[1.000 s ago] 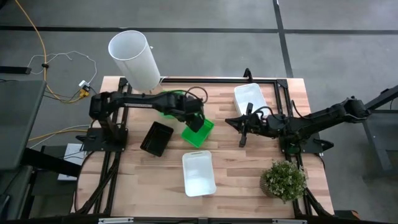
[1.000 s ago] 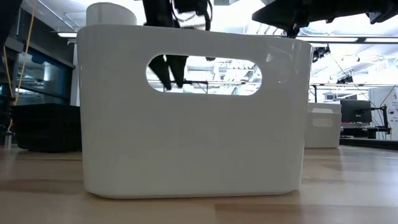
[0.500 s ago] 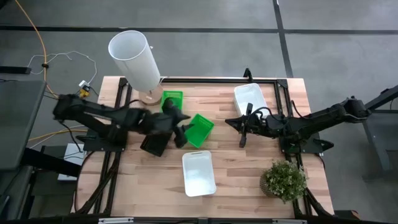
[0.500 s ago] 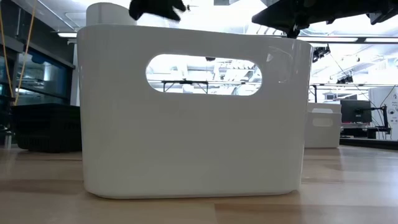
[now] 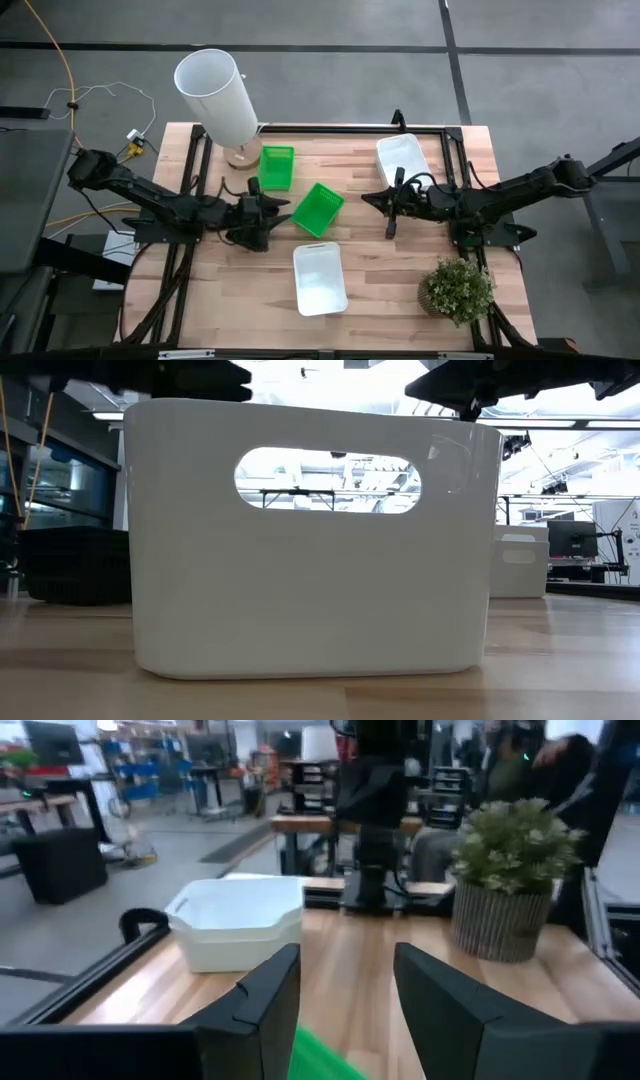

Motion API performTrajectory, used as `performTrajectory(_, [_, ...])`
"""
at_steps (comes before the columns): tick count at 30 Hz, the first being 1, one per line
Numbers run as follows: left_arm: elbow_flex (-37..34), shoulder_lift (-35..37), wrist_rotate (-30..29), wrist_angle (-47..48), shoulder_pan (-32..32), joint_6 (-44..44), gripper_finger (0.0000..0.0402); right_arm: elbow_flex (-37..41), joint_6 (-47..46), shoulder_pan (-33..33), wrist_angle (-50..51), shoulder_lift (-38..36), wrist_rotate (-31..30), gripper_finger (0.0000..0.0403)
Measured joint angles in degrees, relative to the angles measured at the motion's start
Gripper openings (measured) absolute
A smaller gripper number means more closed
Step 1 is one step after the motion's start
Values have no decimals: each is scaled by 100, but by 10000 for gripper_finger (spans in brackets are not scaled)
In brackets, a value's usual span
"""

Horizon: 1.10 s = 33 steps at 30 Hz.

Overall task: Stack baskets by color
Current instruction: Put the top green bin on the green bin

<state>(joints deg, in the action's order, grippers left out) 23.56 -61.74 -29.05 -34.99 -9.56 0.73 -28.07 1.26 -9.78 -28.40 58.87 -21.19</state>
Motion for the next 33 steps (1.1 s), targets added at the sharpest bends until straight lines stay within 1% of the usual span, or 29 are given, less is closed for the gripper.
performTrajectory(2, [-268, 37, -40, -296, 132, 29, 152, 2, -68, 0, 12, 2, -2, 0])
performTrajectory(4, [-416, 31, 11, -402, 259, 120, 152, 2, -124, 0, 16, 2, -2, 0])
performTrajectory(9, [-433, 31, 511, -466, 508, 126, 152, 2, -127, 0, 31, 2, -6, 0])
performTrajectory(11, [-433, 31, 616, -529, 566, 108, 152, 2, -127, 0, 35, 2, 13, 0])
performTrajectory(21, [-433, 30, 637, -550, 590, 126, 152, 2, -99, 0, 187, 2, 15, 0])
performTrajectory(23, [-431, 29, 575, -549, 590, 321, 152, 2, -103, 0, 174, 2, 15, 0])
performTrajectory(24, [-415, 29, 458, -532, 590, 552, 152, 2, -101, 0, 164, 2, 15, 0])
performTrajectory(26, [-262, 29, 225, -244, 593, 1027, 152, 2, -93, 0, 161, 2, 15, 0])
performTrajectory(27, [-118, 29, 195, 60, 603, 1091, 152, 2, -84, 1, 162, 2, 15, 0])
performTrajectory(30, [567, -33, 184, 1543, 703, 1123, 152, 2, -83, 2, 160, 2, 15, 0])
performTrajectory(33, [1448, -346, 195, 3249, 954, 1219, 156, 2, -82, 2, 160, 2, 15, 0])
